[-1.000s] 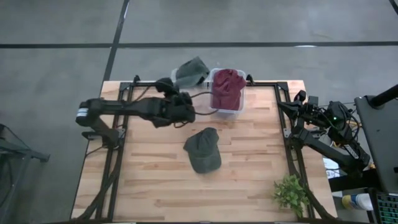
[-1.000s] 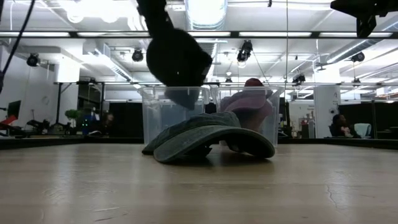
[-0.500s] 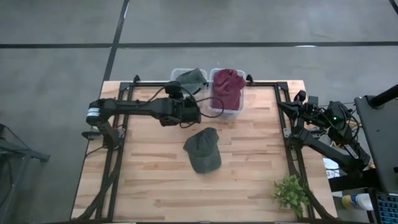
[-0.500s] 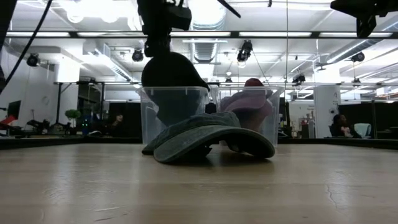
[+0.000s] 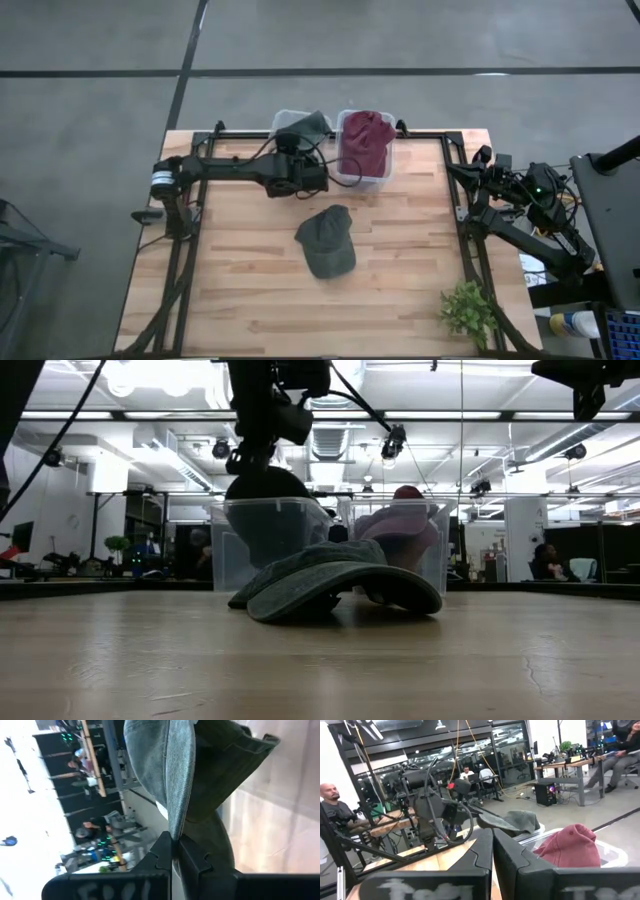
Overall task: Pick & Place hat
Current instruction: Put the top gray cap into the left transparent bin
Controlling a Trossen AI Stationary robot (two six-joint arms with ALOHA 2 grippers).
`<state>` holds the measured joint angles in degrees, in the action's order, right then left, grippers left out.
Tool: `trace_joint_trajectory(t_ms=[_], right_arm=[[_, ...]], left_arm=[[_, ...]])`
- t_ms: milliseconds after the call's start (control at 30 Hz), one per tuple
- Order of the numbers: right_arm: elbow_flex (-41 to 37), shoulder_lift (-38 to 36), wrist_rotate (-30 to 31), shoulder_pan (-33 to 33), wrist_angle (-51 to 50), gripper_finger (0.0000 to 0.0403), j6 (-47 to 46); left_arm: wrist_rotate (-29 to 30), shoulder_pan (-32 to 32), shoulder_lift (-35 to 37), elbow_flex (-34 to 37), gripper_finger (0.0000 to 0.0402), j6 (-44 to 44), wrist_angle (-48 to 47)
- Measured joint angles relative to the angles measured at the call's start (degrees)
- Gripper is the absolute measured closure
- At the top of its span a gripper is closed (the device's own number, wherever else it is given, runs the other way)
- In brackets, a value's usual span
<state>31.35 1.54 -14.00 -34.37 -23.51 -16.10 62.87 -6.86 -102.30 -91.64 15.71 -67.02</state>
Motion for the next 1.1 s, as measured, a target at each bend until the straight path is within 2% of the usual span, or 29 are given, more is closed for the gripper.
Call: trace_joint_trajectory(t_ms=[200,467,633,800,967,1100], right_arm=[[0.0,0.0,0.0,0.0,0.0,0.0394,0.2],[0.0,0.0,0.0,0.0,0.0,0.0394,0.6],[0.0,0.0,0.0,0.0,0.0,0.0394,0.6],[0.0,0.0,0.0,0.0,0.0,0.0394,0.4],[0.0,0.0,0.0,0.0,0.0,0.0394,0.0],[0.0,0.0,0.0,0.0,0.0,0.0394,0.0]], left_arm=[[3.6,0.0,0.1,0.0,0.0386,4.2,0.0],[4.7,0.0,0.3,0.0,0.0385,11.4,0.0],[4.7,-0.2,0.3,0.0,0.0383,11.3,-0.1],[4.9,-0.3,0.3,0.1,0.0364,8.3,-0.2],[8.4,-0.3,0.4,0.1,0.0353,7.0,-0.1],[8.5,-0.4,0.5,0.1,0.0353,6.8,-0.1]])
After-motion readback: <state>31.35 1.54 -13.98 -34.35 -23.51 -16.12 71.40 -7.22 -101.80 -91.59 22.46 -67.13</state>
